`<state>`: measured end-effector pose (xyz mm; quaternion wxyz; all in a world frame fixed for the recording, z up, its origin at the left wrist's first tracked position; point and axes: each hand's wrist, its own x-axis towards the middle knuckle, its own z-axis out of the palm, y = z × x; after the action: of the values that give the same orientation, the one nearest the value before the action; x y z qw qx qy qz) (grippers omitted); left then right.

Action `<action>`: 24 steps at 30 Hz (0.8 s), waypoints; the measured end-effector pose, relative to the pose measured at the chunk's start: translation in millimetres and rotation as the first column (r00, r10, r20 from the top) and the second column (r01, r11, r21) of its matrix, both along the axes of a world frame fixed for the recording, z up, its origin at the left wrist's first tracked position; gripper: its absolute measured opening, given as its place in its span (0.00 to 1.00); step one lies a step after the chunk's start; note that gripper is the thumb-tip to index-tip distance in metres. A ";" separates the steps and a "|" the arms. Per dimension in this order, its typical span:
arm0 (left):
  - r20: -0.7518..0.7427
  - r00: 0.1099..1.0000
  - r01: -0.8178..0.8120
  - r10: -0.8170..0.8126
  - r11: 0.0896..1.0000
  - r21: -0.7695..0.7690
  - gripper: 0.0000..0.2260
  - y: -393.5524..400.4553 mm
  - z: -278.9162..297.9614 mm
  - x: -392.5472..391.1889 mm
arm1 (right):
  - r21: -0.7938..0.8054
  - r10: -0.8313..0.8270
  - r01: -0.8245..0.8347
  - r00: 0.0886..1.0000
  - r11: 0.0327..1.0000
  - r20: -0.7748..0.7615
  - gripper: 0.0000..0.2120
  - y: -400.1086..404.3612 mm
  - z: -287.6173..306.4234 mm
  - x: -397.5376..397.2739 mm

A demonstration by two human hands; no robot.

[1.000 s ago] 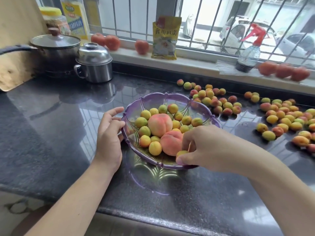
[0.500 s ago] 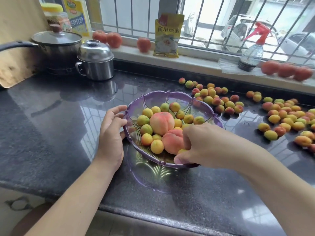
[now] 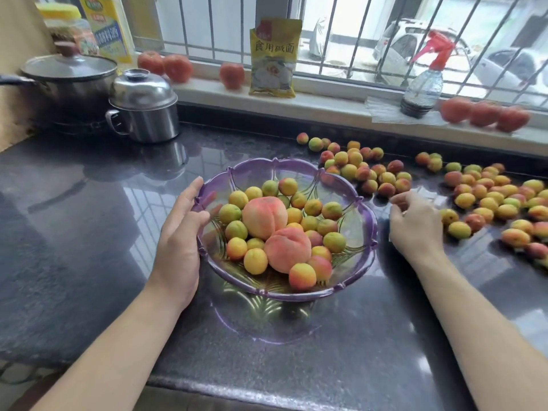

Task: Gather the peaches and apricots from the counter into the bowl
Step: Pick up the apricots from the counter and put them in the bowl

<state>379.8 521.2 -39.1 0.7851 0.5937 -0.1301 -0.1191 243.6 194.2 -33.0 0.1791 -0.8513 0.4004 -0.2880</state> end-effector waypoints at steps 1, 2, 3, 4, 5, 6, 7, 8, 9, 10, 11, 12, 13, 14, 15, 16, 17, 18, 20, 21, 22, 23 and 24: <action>0.000 1.000 -0.003 0.003 1.000 0.002 0.25 -0.4 -0.4 0.7 | -0.037 0.002 -0.002 1.000 0.999 0.000 0.08 -1.9 -4.5 2.1; -0.003 1.000 -0.004 0.004 1.000 0.006 0.25 -0.8 -0.8 0.9 | -0.078 0.006 -0.007 1.000 0.997 -0.005 0.07 -2.4 -5.7 4.7; -0.004 1.000 -0.008 0.008 1.000 0.008 0.25 -1.2 -0.8 0.6 | -0.115 0.009 -0.012 1.000 0.993 -0.028 0.07 -2.8 -5.3 8.0; -0.005 1.000 -0.015 0.015 1.000 0.006 0.25 -1.0 -0.7 0.7 | -0.138 0.007 -0.016 0.998 0.990 -0.065 0.07 -3.4 -4.5 11.7; -0.008 1.000 -0.020 0.020 1.000 0.004 0.25 -0.9 -0.6 0.7 | -0.146 -0.006 -0.009 0.995 0.989 -0.100 0.08 -4.2 -2.9 15.7; -0.011 1.000 -0.023 0.023 1.000 0.006 0.25 -0.6 -0.4 0.7 | -0.145 -0.028 0.010 0.992 0.989 -0.127 0.09 -5.3 -1.4 19.4; -0.013 1.000 -0.025 0.025 1.000 0.011 0.25 -0.5 0.0 0.5 | -0.142 -0.051 0.029 0.987 0.989 -0.149 0.11 -6.7 -0.4 22.8; -0.011 1.000 -0.025 0.025 1.000 0.016 0.25 -0.6 0.2 0.1 | -0.139 -0.067 0.042 0.982 0.989 -0.175 0.13 -8.3 -0.1 25.6; -0.010 1.000 -0.023 0.023 1.000 0.021 0.25 -0.4 0.5 -0.2 | -0.138 -0.078 0.051 0.976 0.989 -0.202 0.14 -9.9 0.2 27.5; -0.009 1.000 -0.022 0.022 0.999 0.029 0.25 -0.4 0.5 -0.5 | -0.144 -0.084 0.052 0.970 0.988 -0.226 0.15 -11.7 0.2 28.7; -0.003 1.000 -0.020 0.020 0.999 0.039 0.25 -0.4 0.6 -0.9 | -0.156 -0.083 0.046 0.967 0.987 -0.242 0.15 -13.6 -0.3 29.6; 0.005 1.000 -0.018 0.018 0.999 0.047 0.25 -0.4 0.6 -1.1 | -0.168 -0.080 0.038 0.966 0.985 -0.248 0.14 -14.5 -0.8 30.1; 0.010 1.000 -0.018 0.017 0.999 0.049 0.25 -0.3 0.3 -0.9 | -0.175 -0.076 0.034 0.968 0.984 -0.239 0.12 -15.2 -1.8 30.0; 0.011 1.000 -0.018 0.017 0.999 0.048 0.25 -0.1 0.0 -0.7 | -0.175 -0.074 0.036 0.973 0.984 -0.220 0.11 -15.1 -2.4 29.8; 0.011 1.000 -0.019 0.018 0.999 0.046 0.25 0.0 0.1 -0.6 | -0.173 -0.077 0.043 0.978 0.984 -0.195 0.11 -15.7 -3.0 29.6; 0.011 1.000 -0.019 0.019 0.999 0.046 0.25 -0.1 0.3 -0.4 | -0.167 -0.078 0.049 0.982 0.985 -0.170 0.10 -15.8 -3.0 28.9; 0.011 1.000 -0.018 0.018 0.999 0.046 0.25 -0.3 0.6 -0.6 | -0.156 -0.071 0.049 0.988 0.987 -0.137 0.10 -16.8 -3.4 27.9; 0.011 1.000 -0.017 0.016 0.999 0.047 0.26 -0.5 0.8 -0.7 | -0.138 -0.056 0.042 0.994 0.989 -0.095 0.10 -17.6 -3.8 26.5; 0.012 1.000 -0.016 0.015 0.999 0.048 0.26 -0.4 1.4 -1.2 | -0.090 -0.010 0.011 1.000 0.996 0.008 0.10 -18.8 -5.8 21.9; 0.014 1.000 -0.017 0.016 0.999 0.047 0.26 -0.3 1.6 -1.4 | -0.073 0.018 -0.014 0.999 0.997 0.047 0.12 -18.6 -6.4 19.1; 0.018 1.000 -0.019 0.018 0.999 0.047 0.26 -0.1 1.6 -1.4 | -0.063 0.045 -0.040 0.997 0.997 0.070 0.14 -17.2 -6.4 16.0; 0.022 1.000 -0.019 0.018 0.999 0.048 0.25 -0.1 1.7 -1.5 | -0.054 0.068 -0.063 0.994 0.997 0.084 0.16 -16.1 -6.3 13.2; 0.027 0.999 -0.019 0.017 0.999 0.048 0.25 -0.2 1.8 -1.6 | -0.046 0.086 -0.081 0.991 0.996 0.099 0.17 -14.4 -5.0 11.1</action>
<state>378.2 521.0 -37.4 0.7697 0.6153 -0.1323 -0.1071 254.7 179.8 -38.0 0.1929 -0.8553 0.3487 -0.3311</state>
